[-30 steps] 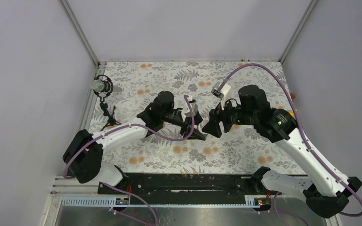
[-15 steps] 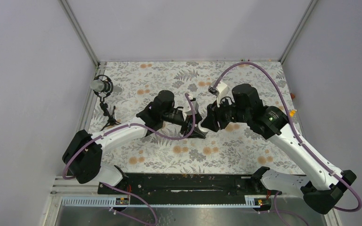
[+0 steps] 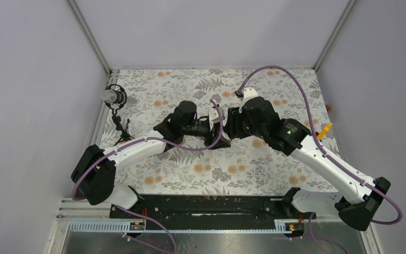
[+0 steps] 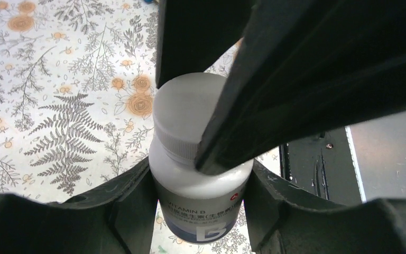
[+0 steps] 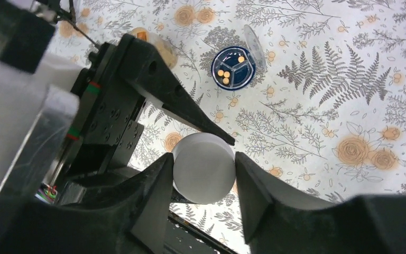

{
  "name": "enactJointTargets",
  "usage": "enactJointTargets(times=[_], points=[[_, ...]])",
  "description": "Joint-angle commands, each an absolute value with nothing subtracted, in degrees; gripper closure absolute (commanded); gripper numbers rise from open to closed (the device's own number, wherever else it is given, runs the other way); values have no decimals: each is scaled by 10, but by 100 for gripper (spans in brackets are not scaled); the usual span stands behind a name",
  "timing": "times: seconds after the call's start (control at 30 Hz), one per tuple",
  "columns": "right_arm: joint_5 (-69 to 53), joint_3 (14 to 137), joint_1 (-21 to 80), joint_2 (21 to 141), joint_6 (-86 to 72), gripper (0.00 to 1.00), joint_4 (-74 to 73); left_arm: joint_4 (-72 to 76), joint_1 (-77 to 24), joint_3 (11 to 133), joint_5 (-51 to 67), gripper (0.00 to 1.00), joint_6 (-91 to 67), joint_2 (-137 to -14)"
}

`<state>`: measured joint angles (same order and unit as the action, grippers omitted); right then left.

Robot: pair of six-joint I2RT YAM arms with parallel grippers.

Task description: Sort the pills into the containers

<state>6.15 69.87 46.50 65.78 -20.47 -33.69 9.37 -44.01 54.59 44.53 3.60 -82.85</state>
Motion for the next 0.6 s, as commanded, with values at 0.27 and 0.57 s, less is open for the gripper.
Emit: enactJointTargets(times=[0.27, 0.57], points=[[70, 767, 451, 617, -260, 14, -397, 165, -444, 546, 462, 100, 65, -806], [-129, 725, 419, 589, -49, 18, -389, 151, -444, 544, 565, 100, 96, -787]])
